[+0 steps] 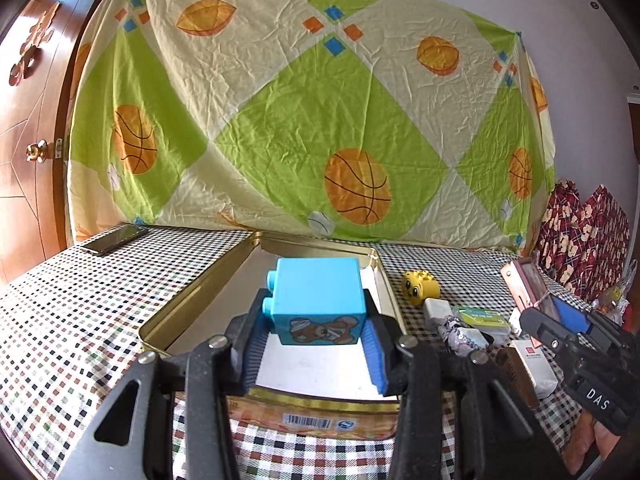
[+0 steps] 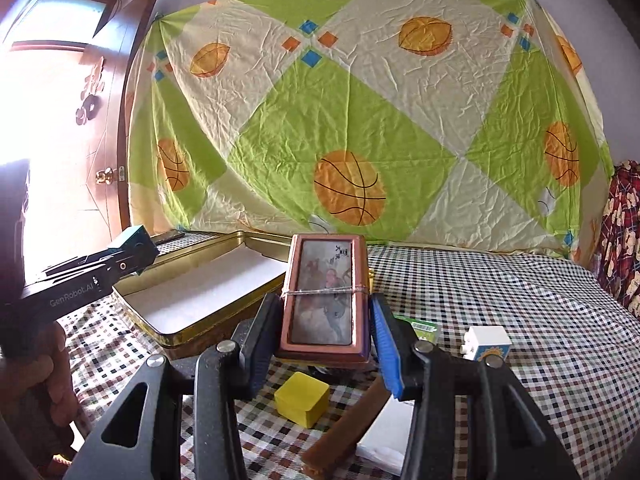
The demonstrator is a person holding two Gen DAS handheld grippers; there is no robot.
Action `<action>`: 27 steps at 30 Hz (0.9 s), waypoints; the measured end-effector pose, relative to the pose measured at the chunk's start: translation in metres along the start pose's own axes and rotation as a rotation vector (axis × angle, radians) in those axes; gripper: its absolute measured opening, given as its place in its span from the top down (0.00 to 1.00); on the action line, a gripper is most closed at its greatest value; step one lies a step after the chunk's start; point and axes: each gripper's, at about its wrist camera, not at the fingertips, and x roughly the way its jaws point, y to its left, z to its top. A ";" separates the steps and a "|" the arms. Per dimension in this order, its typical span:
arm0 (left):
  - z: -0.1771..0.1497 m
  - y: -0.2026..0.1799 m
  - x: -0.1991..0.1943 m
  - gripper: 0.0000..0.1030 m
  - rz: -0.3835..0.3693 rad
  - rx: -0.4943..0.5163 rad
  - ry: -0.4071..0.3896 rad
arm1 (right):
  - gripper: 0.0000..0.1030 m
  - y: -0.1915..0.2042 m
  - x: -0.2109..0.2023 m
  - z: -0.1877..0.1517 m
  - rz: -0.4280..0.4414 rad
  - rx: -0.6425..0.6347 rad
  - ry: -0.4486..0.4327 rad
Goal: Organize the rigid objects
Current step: 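Lift and carry the blue block and pink frame toward the gold tin, then lower the pink frame into the tin with the right tool while the left tool releases the blue block inside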
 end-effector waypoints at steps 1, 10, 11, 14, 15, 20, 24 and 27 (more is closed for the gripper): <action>0.000 0.001 0.000 0.59 0.003 0.000 0.001 | 0.54 0.004 0.001 0.000 0.007 -0.004 0.001; 0.000 0.011 0.002 0.59 0.021 -0.011 0.023 | 0.54 0.030 0.008 0.003 0.054 -0.037 0.007; 0.000 0.012 0.002 0.59 0.023 -0.012 0.024 | 0.54 0.031 0.009 0.003 0.059 -0.036 0.009; 0.000 0.014 0.002 0.59 0.031 -0.014 0.027 | 0.54 0.035 0.012 0.005 0.071 -0.030 0.015; 0.001 0.016 0.002 0.59 0.033 -0.015 0.029 | 0.54 0.036 0.013 0.005 0.076 -0.028 0.016; 0.001 0.022 0.003 0.59 0.049 -0.022 0.039 | 0.54 0.044 0.015 0.007 0.092 -0.032 0.014; 0.000 0.027 0.005 0.59 0.060 -0.029 0.053 | 0.54 0.049 0.018 0.007 0.105 -0.028 0.023; 0.000 0.031 0.006 0.59 0.065 -0.033 0.062 | 0.54 0.052 0.020 0.008 0.113 -0.024 0.028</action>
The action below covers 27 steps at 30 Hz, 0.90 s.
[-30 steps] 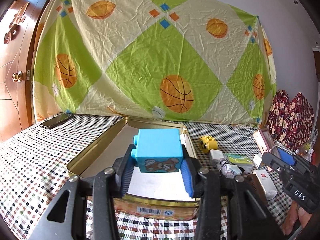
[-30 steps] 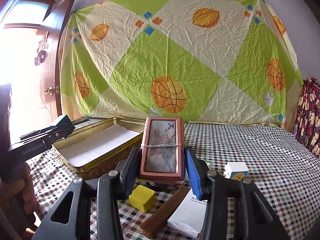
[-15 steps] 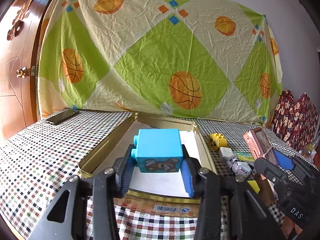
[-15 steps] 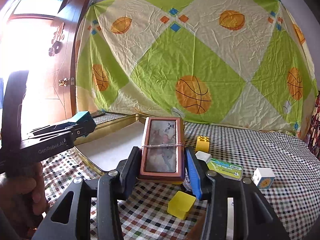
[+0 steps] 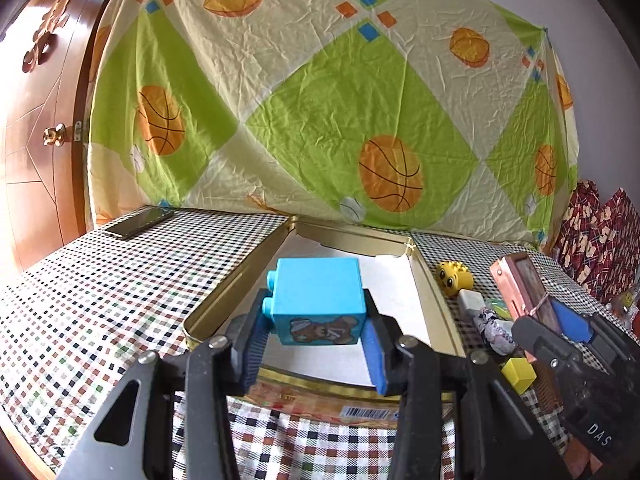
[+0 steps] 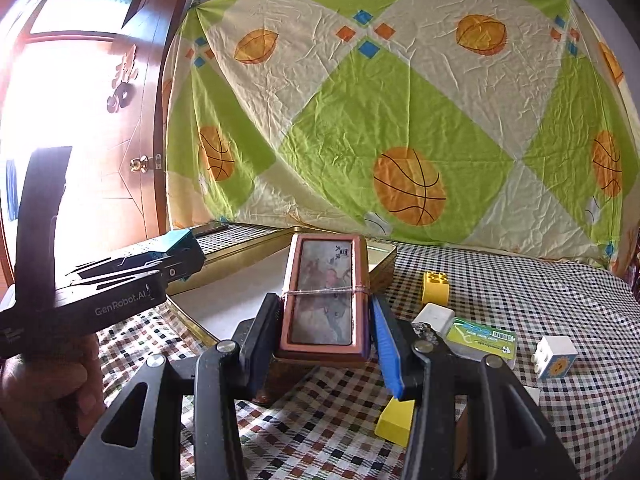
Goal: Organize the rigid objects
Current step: 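Lower the pink frame into the tin with the right tool while the left tool releases the blue block inside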
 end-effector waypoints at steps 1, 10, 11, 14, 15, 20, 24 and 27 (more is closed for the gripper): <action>0.000 0.001 0.000 0.59 0.000 0.000 0.002 | 0.54 0.001 0.001 0.000 0.003 -0.001 0.001; 0.002 0.010 0.004 0.59 0.011 0.006 0.021 | 0.54 0.015 0.007 0.004 0.036 -0.008 0.009; 0.002 0.011 0.005 0.59 0.010 0.005 0.025 | 0.54 0.017 0.008 0.004 0.037 -0.009 0.009; 0.003 0.013 0.006 0.59 0.015 0.010 0.030 | 0.54 0.019 0.009 0.005 0.043 -0.011 0.010; 0.003 0.014 0.006 0.59 0.016 0.010 0.031 | 0.54 0.020 0.009 0.005 0.044 -0.011 0.011; 0.005 0.018 0.010 0.59 0.014 0.010 0.051 | 0.54 0.023 0.012 0.008 0.056 -0.023 0.018; 0.013 0.019 0.018 0.59 0.000 0.021 0.078 | 0.54 0.022 0.018 0.018 0.079 -0.013 0.035; 0.022 0.018 0.028 0.59 -0.021 0.032 0.107 | 0.54 0.016 0.029 0.030 0.098 0.012 0.063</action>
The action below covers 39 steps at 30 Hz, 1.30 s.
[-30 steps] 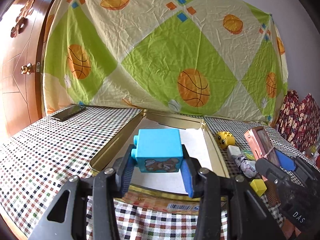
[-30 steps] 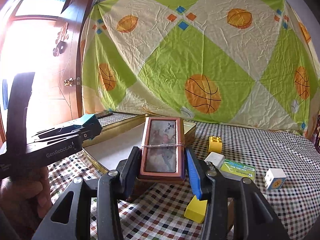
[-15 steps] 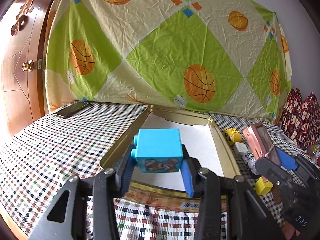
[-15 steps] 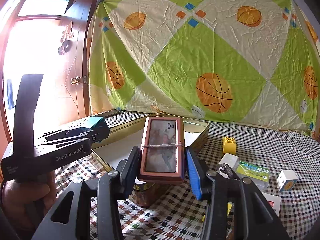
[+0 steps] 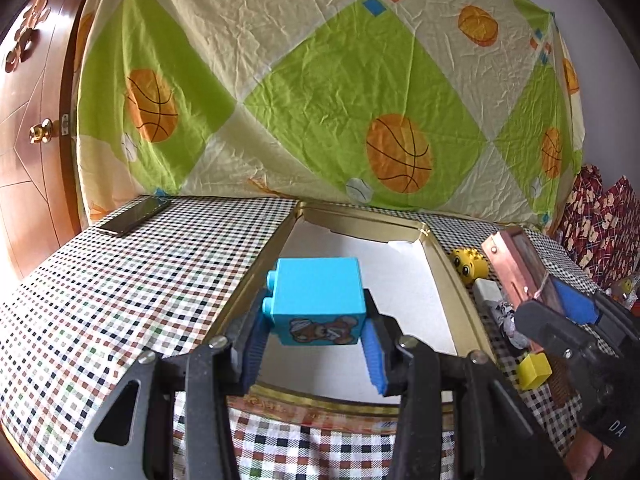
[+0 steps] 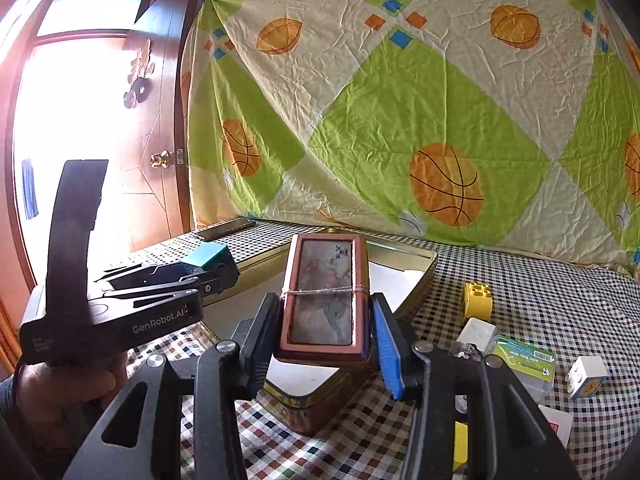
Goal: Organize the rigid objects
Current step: 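Lower the pink frame into the tin with the right tool while the left tool releases the blue block inside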
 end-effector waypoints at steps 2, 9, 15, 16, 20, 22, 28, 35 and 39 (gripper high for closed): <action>0.008 -0.001 0.006 0.59 -0.005 0.013 0.013 | 0.54 -0.004 0.010 0.010 -0.002 0.004 0.020; 0.035 -0.009 0.048 0.59 -0.022 0.068 0.127 | 0.53 -0.017 0.064 0.039 -0.012 0.014 0.148; 0.047 -0.007 0.086 0.59 0.015 0.096 0.241 | 0.53 -0.030 0.114 0.045 -0.026 0.046 0.264; 0.047 -0.009 0.090 0.59 0.022 0.115 0.255 | 0.53 -0.031 0.120 0.044 -0.028 0.052 0.272; 0.049 -0.012 0.105 0.59 0.034 0.149 0.303 | 0.53 -0.036 0.143 0.043 -0.048 0.057 0.324; 0.050 -0.013 0.112 0.59 0.055 0.165 0.321 | 0.53 -0.039 0.151 0.043 -0.051 0.069 0.333; 0.052 -0.012 0.098 0.33 0.087 0.165 0.271 | 0.39 -0.048 0.138 0.045 -0.056 0.112 0.325; 0.031 -0.021 0.039 0.09 0.037 0.072 0.096 | 0.33 -0.080 0.040 0.031 -0.126 0.104 0.221; 0.007 -0.042 0.012 0.07 -0.026 0.045 0.050 | 0.33 -0.113 -0.017 0.003 -0.238 0.169 0.174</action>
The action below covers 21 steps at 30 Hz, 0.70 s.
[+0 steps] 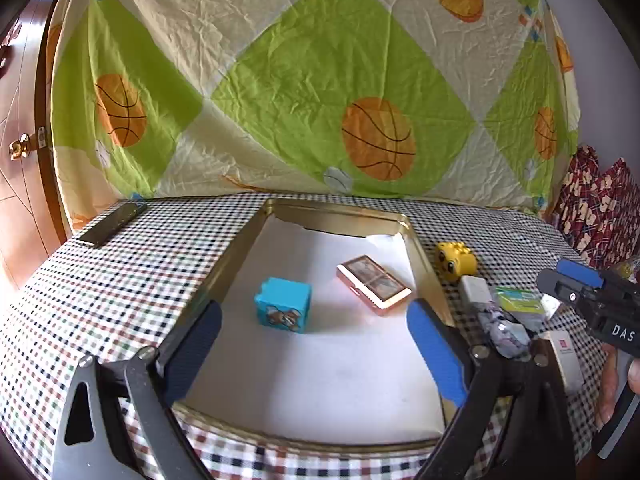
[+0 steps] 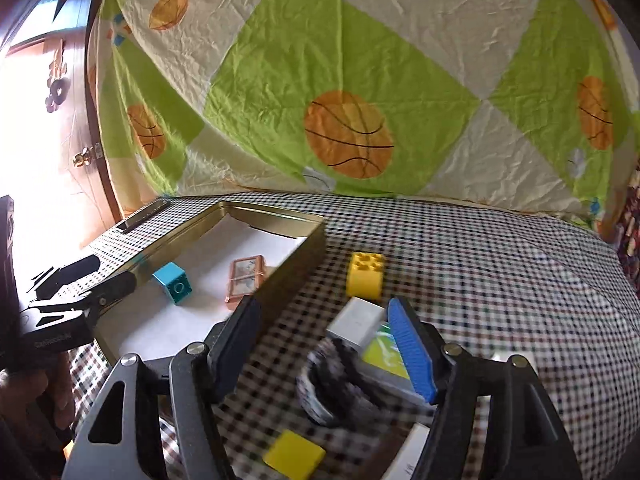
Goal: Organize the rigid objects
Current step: 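Lower the pink frame into the tin with the right tool while the left tool releases the blue block inside, then grasp the yellow block with the left tool while the right tool grasps the white Oriental Club box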
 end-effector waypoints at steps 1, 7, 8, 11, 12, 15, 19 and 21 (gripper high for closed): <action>-0.006 -0.007 -0.005 0.07 -0.019 -0.002 -0.006 | 0.33 -0.012 -0.008 -0.009 -0.020 0.025 -0.003; -0.022 -0.054 -0.021 0.07 -0.076 0.065 -0.036 | 0.33 -0.048 -0.030 -0.049 -0.102 0.116 0.016; -0.022 -0.059 -0.021 0.07 -0.083 0.069 -0.037 | 0.33 -0.050 -0.031 -0.054 -0.111 0.117 0.029; -0.026 -0.076 -0.022 0.07 -0.114 0.093 -0.027 | 0.33 -0.051 -0.031 -0.066 -0.108 0.116 0.061; -0.028 -0.082 -0.022 0.07 -0.121 0.107 -0.023 | 0.33 -0.050 -0.031 -0.068 -0.105 0.114 0.070; -0.034 -0.100 -0.020 0.07 -0.140 0.142 -0.004 | 0.33 -0.043 -0.028 -0.072 -0.067 0.099 0.082; -0.040 -0.116 -0.019 0.07 -0.159 0.182 0.016 | 0.33 -0.042 -0.024 -0.078 -0.044 0.089 0.101; -0.042 -0.121 -0.017 0.07 -0.164 0.199 0.031 | 0.33 -0.046 -0.027 -0.078 -0.051 0.101 0.106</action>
